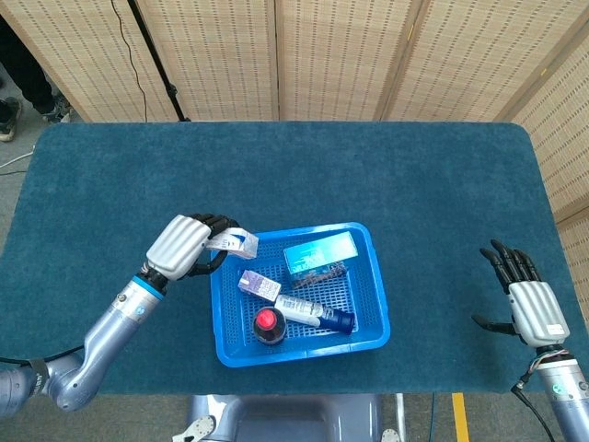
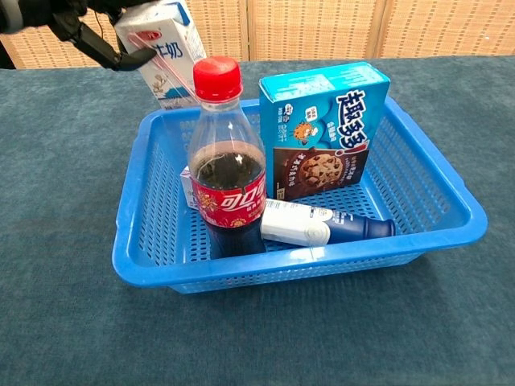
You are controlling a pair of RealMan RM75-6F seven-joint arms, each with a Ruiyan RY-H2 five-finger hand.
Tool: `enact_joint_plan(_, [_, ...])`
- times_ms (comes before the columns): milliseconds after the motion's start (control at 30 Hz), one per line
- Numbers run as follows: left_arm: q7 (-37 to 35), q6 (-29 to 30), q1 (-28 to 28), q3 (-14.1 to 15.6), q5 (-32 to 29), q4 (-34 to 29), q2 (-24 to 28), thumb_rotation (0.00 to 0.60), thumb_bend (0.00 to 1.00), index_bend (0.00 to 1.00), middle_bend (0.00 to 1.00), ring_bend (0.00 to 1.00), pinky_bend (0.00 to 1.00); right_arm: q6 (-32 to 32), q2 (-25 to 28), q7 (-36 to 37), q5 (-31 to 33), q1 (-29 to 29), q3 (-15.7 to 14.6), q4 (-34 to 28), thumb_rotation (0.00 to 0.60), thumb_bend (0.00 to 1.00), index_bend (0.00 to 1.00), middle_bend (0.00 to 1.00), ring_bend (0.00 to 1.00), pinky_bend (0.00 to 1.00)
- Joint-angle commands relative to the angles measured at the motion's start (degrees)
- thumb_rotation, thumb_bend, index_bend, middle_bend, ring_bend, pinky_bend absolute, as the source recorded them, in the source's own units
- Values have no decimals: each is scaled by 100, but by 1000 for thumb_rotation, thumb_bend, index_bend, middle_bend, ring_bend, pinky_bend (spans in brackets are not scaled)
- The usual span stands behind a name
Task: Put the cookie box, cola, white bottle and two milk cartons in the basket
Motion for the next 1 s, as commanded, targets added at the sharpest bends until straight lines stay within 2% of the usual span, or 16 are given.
enact_joint_plan(33, [134,-74,-52,-59,-197,217,-284,600,536,615,509,474,465,0,3,5,-2,-1,-2,-1,600,0,65,0,0,36])
enact_joint_plan(200, [291,-283,-132,-59,-504,474,-634,600,524,600,502,460,465,-6,8,15,-3,0,-8,4,600,0,65,0,0,36])
enact_joint_plan(267, [288,-353,-145,-52,-560,523,-713,600,510,582,466,417,460,-11,7,14,3,1,-7,7,600,0,65,0,0,36])
enact_joint_plan(300, [285,-388,-148,-45,-579,533,-736,600,501,556,410,361,427,-13,7,15,6,1,-7,9,600,0,65,0,0,36])
enact_joint_plan(367, [309,-518,-165,-6,-625,510,-712,600,484,429,231,204,312,-18,6,22,16,2,-3,13,600,0,65,0,0,36])
enact_joint_plan(400, [341,-588,-181,12,-654,489,-683,600,467,277,98,88,208,-22,6,22,21,4,-2,16,600,0,65,0,0,36])
enact_joint_plan(467, [314,-689,-202,-1,-676,426,-628,600,453,96,3,5,111,-33,4,24,25,10,-1,19,600,0,65,0,0,36])
enact_joint_plan(533, [220,-702,-191,-34,-640,389,-603,600,448,13,0,0,65,-38,2,19,28,11,-2,21,600,0,65,0,0,36])
enact_joint_plan(1000, [-118,-598,-67,-149,-307,268,-392,600,442,0,0,0,28,-54,-6,9,29,20,-5,28,600,0,65,0,0,36])
